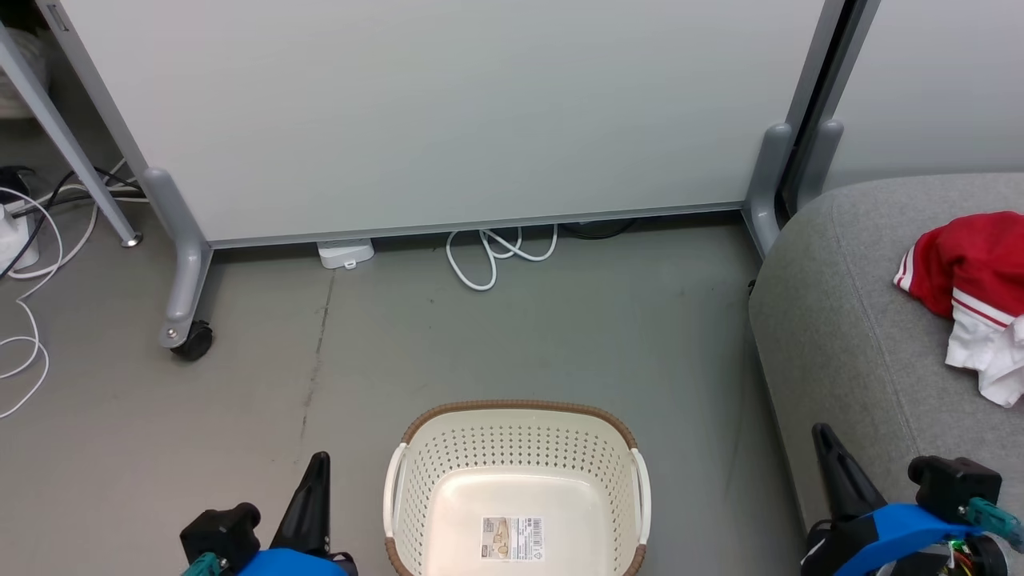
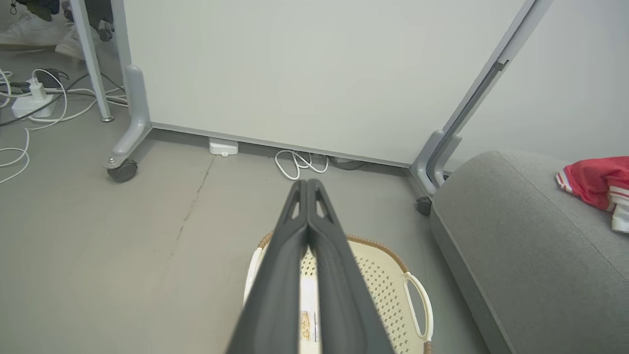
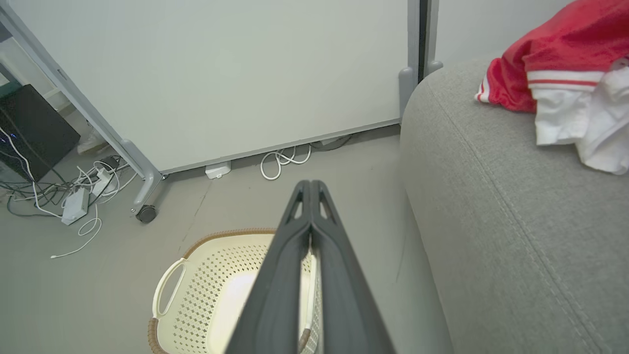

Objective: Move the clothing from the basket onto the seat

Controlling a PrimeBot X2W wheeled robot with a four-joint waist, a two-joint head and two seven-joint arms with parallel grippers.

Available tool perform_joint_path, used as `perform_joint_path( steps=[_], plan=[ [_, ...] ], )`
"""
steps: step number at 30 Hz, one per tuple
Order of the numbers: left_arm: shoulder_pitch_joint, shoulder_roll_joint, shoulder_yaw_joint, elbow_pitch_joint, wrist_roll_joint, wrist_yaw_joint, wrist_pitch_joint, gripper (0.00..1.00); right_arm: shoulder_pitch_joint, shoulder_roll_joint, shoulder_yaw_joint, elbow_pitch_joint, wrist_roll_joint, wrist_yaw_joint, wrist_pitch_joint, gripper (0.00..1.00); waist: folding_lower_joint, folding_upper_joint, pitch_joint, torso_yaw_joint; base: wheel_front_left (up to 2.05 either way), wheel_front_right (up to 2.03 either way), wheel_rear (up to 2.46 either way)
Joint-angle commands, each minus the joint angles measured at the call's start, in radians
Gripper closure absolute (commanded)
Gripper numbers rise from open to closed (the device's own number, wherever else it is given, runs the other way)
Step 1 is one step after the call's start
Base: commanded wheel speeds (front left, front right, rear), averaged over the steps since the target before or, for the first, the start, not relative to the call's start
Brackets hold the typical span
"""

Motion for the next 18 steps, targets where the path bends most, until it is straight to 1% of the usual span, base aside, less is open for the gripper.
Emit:
perform_joint_path(
  steps=[1, 12, 13, 18],
  plan=[
    [-0.024, 0.001, 0.017, -0.024, -0.048, 0.000, 0.011, 1.00, -0.020, -0.001, -0.006, -0.014, 0.054, 0.000, 0.005, 1.00, 0.0000, 0.0000, 0.000, -0.001, 0.00, 0.00, 0.00],
    [-0.036, -0.004, 0.055, -0.050, -0.224, 0.000, 0.060, 1.00, -0.030, 0.000, -0.008, -0.018, 0.249, 0.000, 0.024, 1.00, 0.0000, 0.0000, -0.002, -0.005, 0.00, 0.00, 0.00],
    [-0.036, -0.004, 0.055, -0.050, -0.224, 0.000, 0.060, 1.00, -0.030, 0.000, -0.008, -0.018, 0.249, 0.000, 0.024, 1.00, 0.0000, 0.0000, -0.002, -0.005, 0.00, 0.00, 0.00],
    [-0.041, -0.006, 0.071, -0.061, -0.296, 0.000, 0.081, 1.00, -0.035, 0.000, -0.010, -0.018, 0.329, 0.000, 0.033, 1.00, 0.0000, 0.0000, -0.003, -0.007, 0.00, 0.00, 0.00]
  ],
)
